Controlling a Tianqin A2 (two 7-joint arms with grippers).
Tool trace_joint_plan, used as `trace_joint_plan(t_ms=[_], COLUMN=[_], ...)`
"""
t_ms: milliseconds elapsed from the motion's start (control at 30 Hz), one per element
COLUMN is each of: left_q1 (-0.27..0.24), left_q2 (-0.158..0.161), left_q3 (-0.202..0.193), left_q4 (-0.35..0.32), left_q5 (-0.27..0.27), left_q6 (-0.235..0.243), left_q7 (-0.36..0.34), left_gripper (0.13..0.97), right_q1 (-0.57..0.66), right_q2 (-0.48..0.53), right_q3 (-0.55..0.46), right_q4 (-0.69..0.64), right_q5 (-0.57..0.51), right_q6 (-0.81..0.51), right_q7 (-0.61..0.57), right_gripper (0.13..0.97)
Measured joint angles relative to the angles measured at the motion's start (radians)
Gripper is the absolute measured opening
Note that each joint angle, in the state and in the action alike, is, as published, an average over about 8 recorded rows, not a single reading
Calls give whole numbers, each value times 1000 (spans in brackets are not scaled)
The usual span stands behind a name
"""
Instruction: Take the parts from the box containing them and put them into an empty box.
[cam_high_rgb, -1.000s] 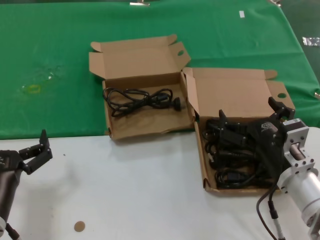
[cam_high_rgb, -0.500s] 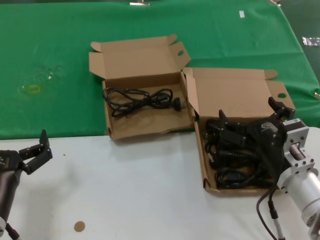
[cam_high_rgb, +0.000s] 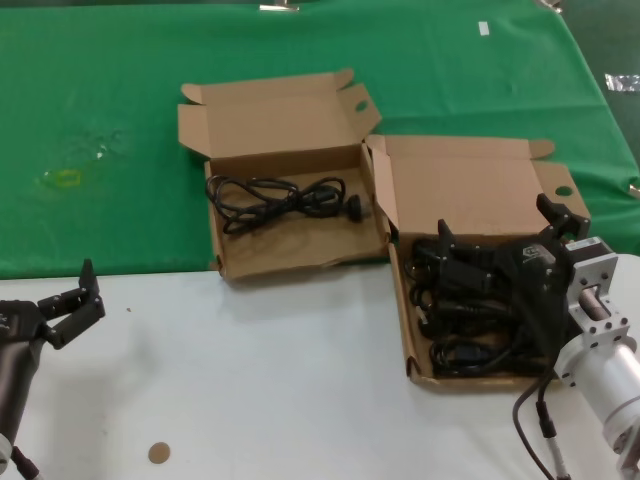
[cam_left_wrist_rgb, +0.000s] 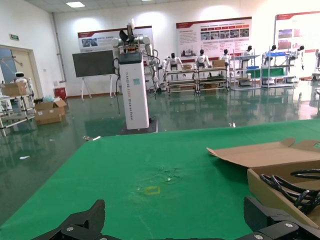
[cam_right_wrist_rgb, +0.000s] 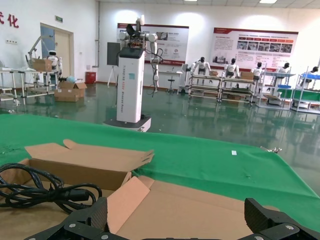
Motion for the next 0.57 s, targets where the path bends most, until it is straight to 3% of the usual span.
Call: trace_joint_plan(t_ms=[567], left_q1=[0], left_q2=[0], left_q3=[0], left_q4=[0], left_q5=[0], left_q6=[0], left_q7=[0], left_gripper=[966], right_q1=[0], right_q2=[0], right_q3=[0], right_q4=[0], right_q5=[0], right_q6=[0], right_q7=[0], right_gripper=[966])
